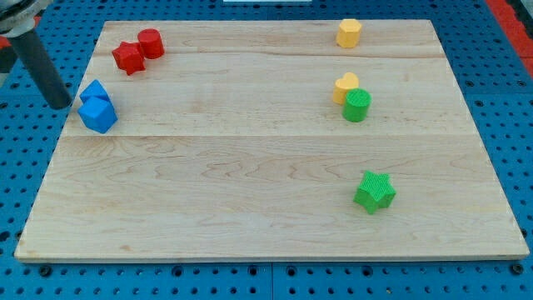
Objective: Push the blue triangle towards the left of the yellow hexagon
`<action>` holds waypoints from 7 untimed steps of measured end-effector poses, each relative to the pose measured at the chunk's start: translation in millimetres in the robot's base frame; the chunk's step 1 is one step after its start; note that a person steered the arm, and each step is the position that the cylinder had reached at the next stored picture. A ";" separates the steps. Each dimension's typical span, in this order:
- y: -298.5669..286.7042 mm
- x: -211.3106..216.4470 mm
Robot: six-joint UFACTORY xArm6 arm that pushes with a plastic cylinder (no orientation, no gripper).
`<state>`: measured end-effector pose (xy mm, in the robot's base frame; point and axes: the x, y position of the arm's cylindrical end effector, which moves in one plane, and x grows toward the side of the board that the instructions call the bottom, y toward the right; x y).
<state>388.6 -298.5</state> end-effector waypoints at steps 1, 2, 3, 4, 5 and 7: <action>10.9 1.1; 40.7 -0.5; 60.5 -19.9; 73.4 -45.1; 101.4 -56.8; 177.0 -112.1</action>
<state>276.5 -121.5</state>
